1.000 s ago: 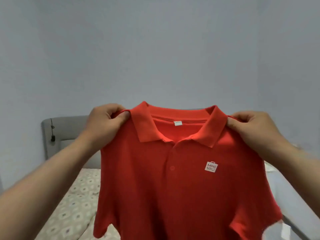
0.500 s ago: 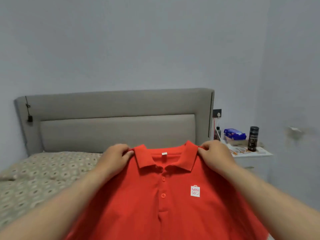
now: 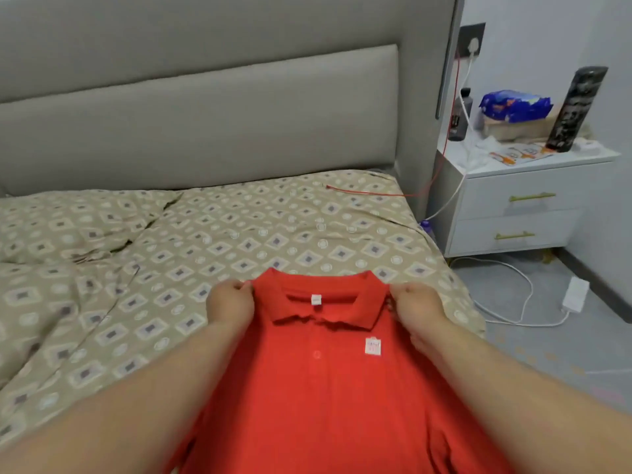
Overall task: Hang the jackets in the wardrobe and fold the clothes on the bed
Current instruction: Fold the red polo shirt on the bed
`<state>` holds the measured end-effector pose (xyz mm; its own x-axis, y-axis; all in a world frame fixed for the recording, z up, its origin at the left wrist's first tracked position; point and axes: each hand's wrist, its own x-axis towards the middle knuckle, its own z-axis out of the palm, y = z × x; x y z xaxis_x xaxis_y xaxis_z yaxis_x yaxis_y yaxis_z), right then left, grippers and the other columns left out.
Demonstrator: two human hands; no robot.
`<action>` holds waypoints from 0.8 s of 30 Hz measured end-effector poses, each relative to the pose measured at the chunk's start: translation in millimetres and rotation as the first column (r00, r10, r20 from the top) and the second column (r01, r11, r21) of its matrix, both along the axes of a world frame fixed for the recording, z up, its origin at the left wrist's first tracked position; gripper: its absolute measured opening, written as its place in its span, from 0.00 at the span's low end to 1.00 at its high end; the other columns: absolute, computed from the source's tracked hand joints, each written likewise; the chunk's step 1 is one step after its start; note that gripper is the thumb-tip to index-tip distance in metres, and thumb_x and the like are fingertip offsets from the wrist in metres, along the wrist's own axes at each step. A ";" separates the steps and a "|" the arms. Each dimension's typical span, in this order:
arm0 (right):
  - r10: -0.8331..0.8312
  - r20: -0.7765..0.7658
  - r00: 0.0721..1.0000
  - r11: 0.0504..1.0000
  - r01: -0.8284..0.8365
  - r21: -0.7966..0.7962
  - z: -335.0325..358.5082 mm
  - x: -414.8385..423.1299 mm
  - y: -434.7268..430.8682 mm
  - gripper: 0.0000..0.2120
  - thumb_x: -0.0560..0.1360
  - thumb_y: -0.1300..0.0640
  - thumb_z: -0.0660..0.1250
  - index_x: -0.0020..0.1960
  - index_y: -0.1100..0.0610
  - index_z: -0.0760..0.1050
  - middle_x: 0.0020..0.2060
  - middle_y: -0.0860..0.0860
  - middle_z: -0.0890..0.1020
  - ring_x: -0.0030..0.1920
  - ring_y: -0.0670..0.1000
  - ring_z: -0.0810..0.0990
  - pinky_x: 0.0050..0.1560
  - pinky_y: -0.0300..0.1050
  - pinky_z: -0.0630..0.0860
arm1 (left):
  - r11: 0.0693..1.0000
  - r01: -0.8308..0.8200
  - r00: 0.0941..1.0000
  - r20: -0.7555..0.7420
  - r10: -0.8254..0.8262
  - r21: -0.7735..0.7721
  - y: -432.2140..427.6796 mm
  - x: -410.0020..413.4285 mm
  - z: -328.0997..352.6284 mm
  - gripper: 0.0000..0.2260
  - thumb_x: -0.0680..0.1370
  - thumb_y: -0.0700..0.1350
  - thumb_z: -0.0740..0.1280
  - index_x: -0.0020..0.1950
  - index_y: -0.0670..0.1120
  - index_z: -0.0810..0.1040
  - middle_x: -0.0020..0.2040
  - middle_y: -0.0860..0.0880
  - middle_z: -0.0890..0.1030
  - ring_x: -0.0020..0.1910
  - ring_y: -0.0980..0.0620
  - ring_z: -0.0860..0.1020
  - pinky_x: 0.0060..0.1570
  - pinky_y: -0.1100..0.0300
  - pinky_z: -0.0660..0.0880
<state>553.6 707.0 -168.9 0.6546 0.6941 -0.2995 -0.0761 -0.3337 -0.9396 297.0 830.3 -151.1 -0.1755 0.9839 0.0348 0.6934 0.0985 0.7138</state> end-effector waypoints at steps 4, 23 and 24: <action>0.227 0.241 0.944 0.965 -0.252 0.077 15.3 0.9 56.1 0.17 0.78 0.58 0.64 0.66 0.54 0.72 0.53 0.48 0.80 0.54 0.49 0.77 0.55 0.41 0.73 | 0.985 0.136 0.989 0.047 -0.142 0.108 52.9 31.2 8.8 0.14 0.78 0.45 0.66 0.63 0.44 0.76 0.68 0.39 0.73 0.67 0.43 0.72 0.62 0.58 0.68; 0.635 0.760 0.136 0.763 -0.264 -0.590 -33.8 -101.0 -230.0 0.24 0.73 0.45 0.58 0.62 0.53 0.82 0.62 0.54 0.81 0.62 0.56 0.80 0.68 0.54 0.64 | 0.790 0.543 0.553 -0.586 -0.592 -0.285 -206.1 -101.6 -78.4 0.39 0.72 0.63 0.31 0.81 0.50 0.45 0.81 0.51 0.47 0.80 0.53 0.44 0.74 0.59 0.36; 0.621 0.766 0.167 0.777 -0.258 -0.573 -34.5 -108.4 -251.8 0.23 0.72 0.45 0.63 0.63 0.53 0.81 0.63 0.54 0.81 0.63 0.55 0.80 0.68 0.53 0.62 | 0.782 0.549 0.556 -0.570 -0.605 -0.295 -223.1 -113.8 -76.3 0.39 0.72 0.64 0.31 0.81 0.50 0.45 0.81 0.51 0.47 0.80 0.53 0.44 0.74 0.58 0.36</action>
